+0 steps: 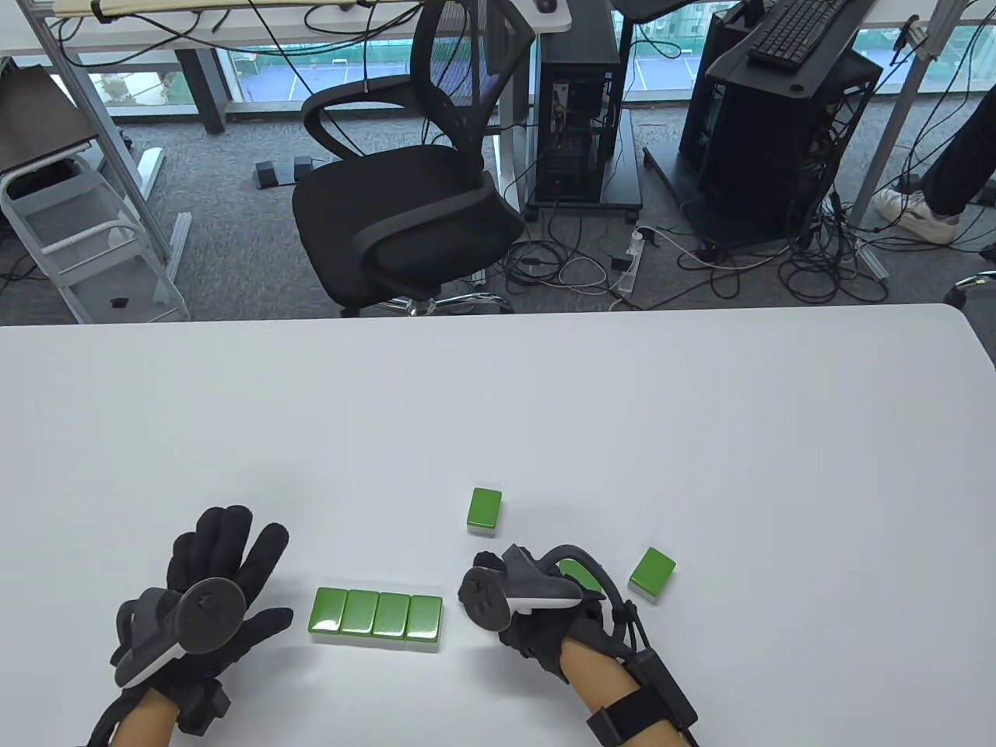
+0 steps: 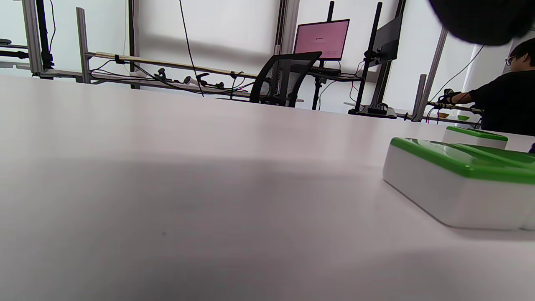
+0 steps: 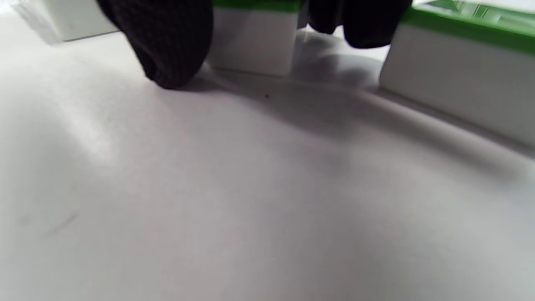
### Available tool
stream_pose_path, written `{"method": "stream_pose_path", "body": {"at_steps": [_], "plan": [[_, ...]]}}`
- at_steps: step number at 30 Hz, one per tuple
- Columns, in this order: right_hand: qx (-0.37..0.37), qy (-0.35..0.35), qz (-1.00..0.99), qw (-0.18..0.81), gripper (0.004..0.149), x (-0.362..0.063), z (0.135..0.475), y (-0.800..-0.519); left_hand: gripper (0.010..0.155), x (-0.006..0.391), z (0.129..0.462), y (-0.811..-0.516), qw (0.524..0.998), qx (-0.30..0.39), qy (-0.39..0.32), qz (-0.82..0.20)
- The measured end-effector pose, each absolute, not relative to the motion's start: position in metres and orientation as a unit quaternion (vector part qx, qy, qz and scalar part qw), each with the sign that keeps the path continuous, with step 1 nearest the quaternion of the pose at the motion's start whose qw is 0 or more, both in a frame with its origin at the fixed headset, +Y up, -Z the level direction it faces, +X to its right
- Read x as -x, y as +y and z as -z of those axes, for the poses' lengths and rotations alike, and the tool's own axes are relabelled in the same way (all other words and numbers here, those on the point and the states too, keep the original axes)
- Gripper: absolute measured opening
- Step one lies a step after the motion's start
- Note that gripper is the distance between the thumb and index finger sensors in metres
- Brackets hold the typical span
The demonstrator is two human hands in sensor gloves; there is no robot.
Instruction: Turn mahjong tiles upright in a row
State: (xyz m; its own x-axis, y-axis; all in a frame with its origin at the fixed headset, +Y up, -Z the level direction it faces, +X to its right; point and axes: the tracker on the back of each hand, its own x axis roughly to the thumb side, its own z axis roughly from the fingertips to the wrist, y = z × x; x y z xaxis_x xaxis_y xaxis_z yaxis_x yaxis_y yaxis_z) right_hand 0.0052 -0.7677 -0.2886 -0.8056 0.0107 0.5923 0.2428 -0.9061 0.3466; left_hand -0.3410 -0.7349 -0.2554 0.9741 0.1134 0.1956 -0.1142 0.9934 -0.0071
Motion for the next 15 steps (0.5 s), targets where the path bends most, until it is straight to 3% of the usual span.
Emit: {"method": "stream_pose_path", "body": {"at_steps": [15], "plan": [[0.342,-0.128,0.93,0.042,0.08,0.027,0.276,-0.746,0.092,0.334,0.253,-0.734,0.991,-0.009,-0.122,-0.051]]}}
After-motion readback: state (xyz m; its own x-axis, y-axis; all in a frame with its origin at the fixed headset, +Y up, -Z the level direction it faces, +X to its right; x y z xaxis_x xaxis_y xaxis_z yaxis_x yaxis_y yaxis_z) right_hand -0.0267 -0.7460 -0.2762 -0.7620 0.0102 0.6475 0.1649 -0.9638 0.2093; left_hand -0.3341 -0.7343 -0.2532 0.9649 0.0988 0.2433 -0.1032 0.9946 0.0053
